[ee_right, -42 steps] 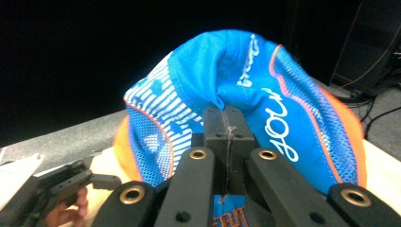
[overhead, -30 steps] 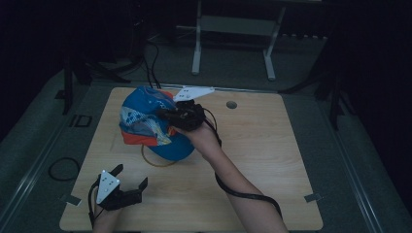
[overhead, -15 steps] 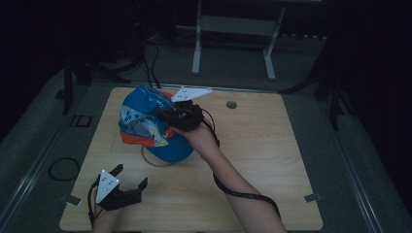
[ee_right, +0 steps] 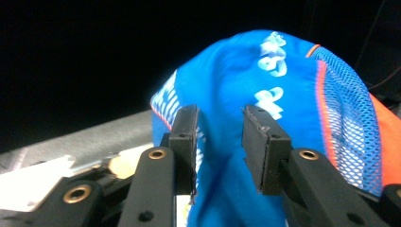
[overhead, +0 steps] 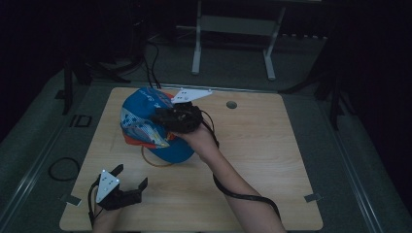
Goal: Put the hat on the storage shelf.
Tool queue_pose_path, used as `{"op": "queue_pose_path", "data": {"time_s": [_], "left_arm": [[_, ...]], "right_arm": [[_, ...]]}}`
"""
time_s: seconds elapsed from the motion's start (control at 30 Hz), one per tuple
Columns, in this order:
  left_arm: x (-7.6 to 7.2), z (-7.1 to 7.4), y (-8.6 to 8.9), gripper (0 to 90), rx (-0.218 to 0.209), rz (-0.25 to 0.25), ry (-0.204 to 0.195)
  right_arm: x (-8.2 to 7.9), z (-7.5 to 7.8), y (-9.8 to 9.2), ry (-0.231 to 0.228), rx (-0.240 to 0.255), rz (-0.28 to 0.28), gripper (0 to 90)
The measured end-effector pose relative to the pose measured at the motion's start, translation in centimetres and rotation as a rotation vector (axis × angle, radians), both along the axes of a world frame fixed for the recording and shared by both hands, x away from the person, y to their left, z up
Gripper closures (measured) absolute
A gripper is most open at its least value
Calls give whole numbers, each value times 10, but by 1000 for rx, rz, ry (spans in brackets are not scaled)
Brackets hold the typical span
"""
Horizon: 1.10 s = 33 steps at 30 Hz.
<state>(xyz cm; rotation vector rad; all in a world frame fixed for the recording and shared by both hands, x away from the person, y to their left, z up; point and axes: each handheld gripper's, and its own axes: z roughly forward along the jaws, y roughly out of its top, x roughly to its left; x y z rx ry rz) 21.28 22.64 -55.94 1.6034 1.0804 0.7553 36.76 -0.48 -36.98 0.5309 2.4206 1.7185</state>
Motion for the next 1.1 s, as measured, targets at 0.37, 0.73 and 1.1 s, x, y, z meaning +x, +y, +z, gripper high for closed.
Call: {"op": "queue_pose_path", "data": {"time_s": [0.37, 0.73, 1.1], "left_arm": [[0, 0, -1, 14, 0, -3, 2], [1, -1, -1, 14, -5, -5, 2], [1, -1, -3, 14, -1, -10, -2]], "right_arm": [[-1, 0, -7, -14, 0, -17, 643], [-17, -2, -24, -55, 1, 55, 447], [-27, -15, -43, -25, 36, 112, 240]]}}
